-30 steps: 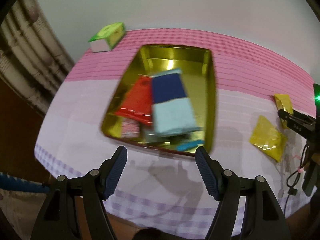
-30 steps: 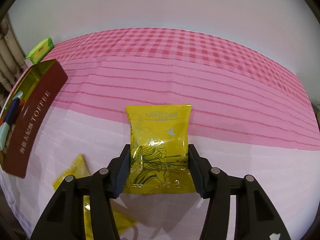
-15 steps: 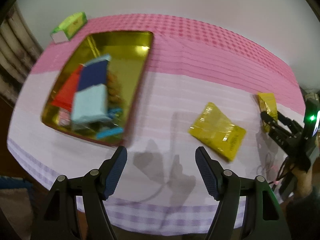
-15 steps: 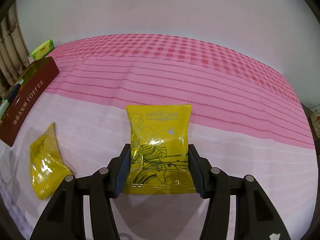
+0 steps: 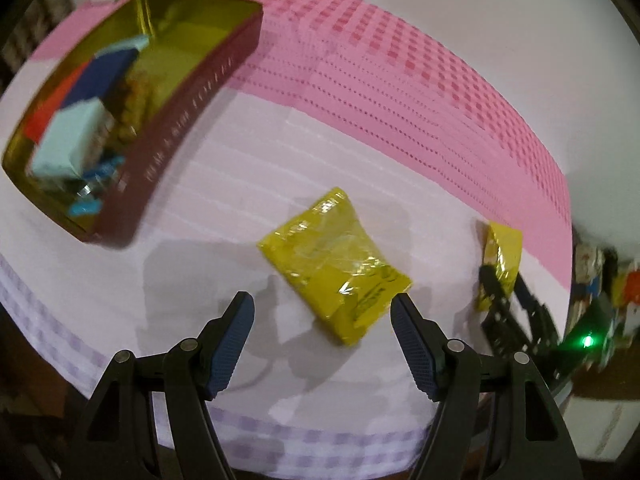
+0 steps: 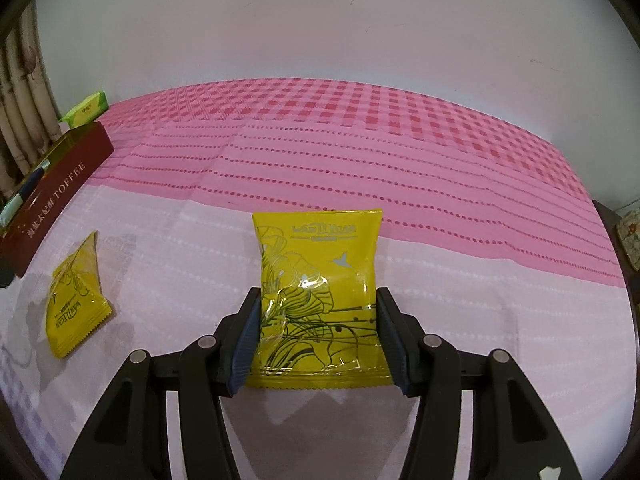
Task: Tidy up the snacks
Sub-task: 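Grasp the other yellow packet with left gripper while right gripper holds its yellow packet, then carry the yellow packet into the tin and open the left gripper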
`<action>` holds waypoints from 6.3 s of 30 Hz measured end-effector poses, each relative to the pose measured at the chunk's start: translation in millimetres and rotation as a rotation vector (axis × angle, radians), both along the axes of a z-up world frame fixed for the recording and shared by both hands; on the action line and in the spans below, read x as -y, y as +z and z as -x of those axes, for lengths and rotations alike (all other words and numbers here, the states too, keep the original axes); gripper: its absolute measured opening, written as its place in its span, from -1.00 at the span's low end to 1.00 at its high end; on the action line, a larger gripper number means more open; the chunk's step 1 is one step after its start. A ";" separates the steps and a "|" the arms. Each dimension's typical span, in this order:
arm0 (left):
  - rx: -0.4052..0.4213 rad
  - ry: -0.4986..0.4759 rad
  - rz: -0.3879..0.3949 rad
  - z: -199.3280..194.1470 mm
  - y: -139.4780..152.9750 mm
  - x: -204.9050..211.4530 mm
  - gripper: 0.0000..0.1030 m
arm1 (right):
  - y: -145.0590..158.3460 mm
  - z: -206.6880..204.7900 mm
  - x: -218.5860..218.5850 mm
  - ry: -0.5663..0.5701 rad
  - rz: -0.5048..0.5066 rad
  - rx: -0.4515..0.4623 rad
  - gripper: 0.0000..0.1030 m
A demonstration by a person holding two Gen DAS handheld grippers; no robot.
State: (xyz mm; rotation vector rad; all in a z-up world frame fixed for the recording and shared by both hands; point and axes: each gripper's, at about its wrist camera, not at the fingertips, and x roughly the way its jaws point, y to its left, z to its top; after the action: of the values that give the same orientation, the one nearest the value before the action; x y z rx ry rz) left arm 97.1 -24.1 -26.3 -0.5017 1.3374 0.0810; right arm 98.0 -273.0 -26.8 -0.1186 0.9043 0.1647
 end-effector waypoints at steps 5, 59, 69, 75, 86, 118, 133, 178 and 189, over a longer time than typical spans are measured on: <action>-0.019 0.067 0.052 -6.0 -14.2 9.2 0.43 | -0.6 0.1 -1.1 -0.001 0.000 0.001 0.01; 0.020 -0.321 -0.343 -42.8 -29.6 20.4 0.30 | -0.6 0.5 -1.9 -0.006 0.005 0.000 0.07; 0.064 -0.311 -0.308 -37.4 -27.4 8.7 0.13 | -1.5 -0.3 1.1 -0.014 0.003 -0.001 0.08; 0.088 -0.317 -0.302 -47.3 -25.3 10.6 0.05 | -1.3 -0.1 -0.5 -0.024 0.008 0.000 0.08; 0.134 -0.338 -0.265 -34.7 -5.7 12.1 0.03 | -0.8 1.6 -3.3 -0.063 0.021 0.004 0.05; 0.260 -0.171 -0.389 -28.0 72.0 -125.1 0.03 | -0.3 1.7 -5.1 -0.079 0.034 0.006 0.03; 0.186 -0.096 -0.449 -42.1 43.2 -201.3 0.03 | -0.7 1.8 -5.1 -0.079 0.033 0.005 0.04; 0.260 -0.115 -0.445 1.0 40.2 -206.9 0.25 | 4.3 4.5 -24.0 -0.261 0.065 -0.040 -0.05; 0.328 -0.101 -0.493 25.6 55.7 -207.1 0.33 | 19.2 6.7 -62.4 -0.235 0.087 -0.029 -0.05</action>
State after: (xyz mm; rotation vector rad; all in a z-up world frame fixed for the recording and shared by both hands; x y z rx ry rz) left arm 71.4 183.0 29.4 -0.0248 0.9727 0.2283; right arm 91.3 -210.5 -7.6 -0.0896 0.9473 -0.0915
